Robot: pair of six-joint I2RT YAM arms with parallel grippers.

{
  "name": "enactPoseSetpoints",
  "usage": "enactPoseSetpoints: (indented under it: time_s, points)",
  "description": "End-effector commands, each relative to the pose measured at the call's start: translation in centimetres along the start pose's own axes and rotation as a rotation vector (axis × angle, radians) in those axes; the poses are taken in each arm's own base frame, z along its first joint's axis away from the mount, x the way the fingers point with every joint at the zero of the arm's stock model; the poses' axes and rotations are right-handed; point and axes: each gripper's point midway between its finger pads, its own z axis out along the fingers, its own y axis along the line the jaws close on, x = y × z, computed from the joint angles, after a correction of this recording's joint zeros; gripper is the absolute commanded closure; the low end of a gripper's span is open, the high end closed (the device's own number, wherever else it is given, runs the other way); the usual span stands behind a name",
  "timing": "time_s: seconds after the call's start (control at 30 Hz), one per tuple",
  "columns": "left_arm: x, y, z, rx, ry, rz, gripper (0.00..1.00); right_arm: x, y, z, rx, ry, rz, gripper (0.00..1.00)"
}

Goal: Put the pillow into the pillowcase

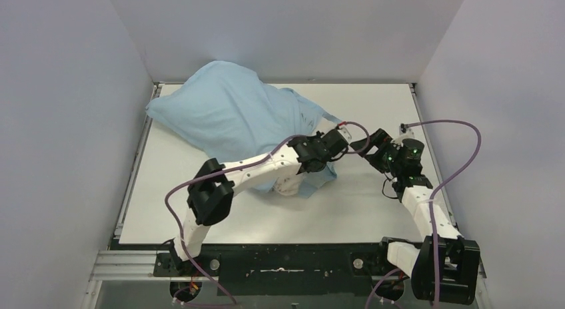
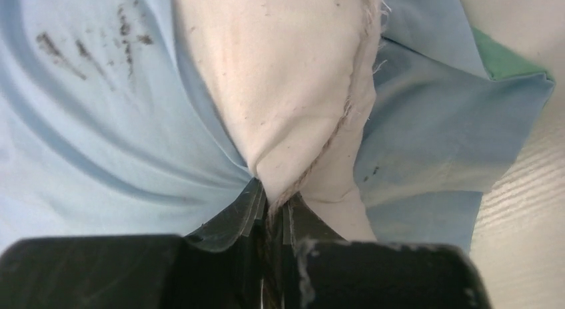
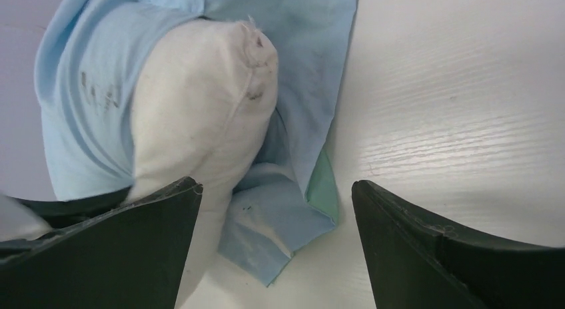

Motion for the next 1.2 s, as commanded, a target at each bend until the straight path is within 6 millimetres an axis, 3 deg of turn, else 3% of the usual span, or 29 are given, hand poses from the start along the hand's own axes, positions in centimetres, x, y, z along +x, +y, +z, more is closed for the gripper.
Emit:
enactPoseSetpoints:
  time_s: [0.0, 0.2, 0.3, 0.47, 0.6, 0.77, 0.9, 1.17]
  points:
    - [-4.3, 9.9, -6.7, -0.012, -0.175, -0.287, 1.00, 0.3, 3.2, 0.7, -0.096, -0.039, -0.064, 0.16]
    - [-6.2, 14.9, -11.4, -0.006, -0.269, -0.384, 1.00, 1.4, 7.4, 2.3, -0.186, -0.052, -0.084, 0.40]
    - [-7.2, 16.7, -13.6, 0.026, -0.320, -0.460, 1.00, 3.0, 9.9, 3.4, -0.223, -0.047, -0.112, 0.43]
    - [-8.6, 18.2, -17.0, 0.107, -0.405, -0.552, 1.00, 4.6, 13.5, 5.8, -0.272, -0.068, -0.150, 0.45]
    - [-9.5, 18.5, -18.6, 0.159, -0.444, -0.596, 1.00, 5.2, 15.8, 7.8, -0.286, -0.101, -0.206, 0.50]
    - [-10.4, 17.8, -20.0, 0.289, -0.473, -0.678, 1.00, 5.1, 15.2, 10.1, -0.182, -0.183, -0.299, 0.50]
    - [-11.0, 16.8, -20.9, 0.424, -0.497, -0.785, 1.00, 6.2, 14.9, 11.8, -0.181, -0.247, -0.354, 0.45]
    - [-11.1, 18.7, -22.2, 0.541, -0.545, -0.950, 1.00, 5.2, 14.3, 14.0, -0.103, -0.378, -0.463, 0.32]
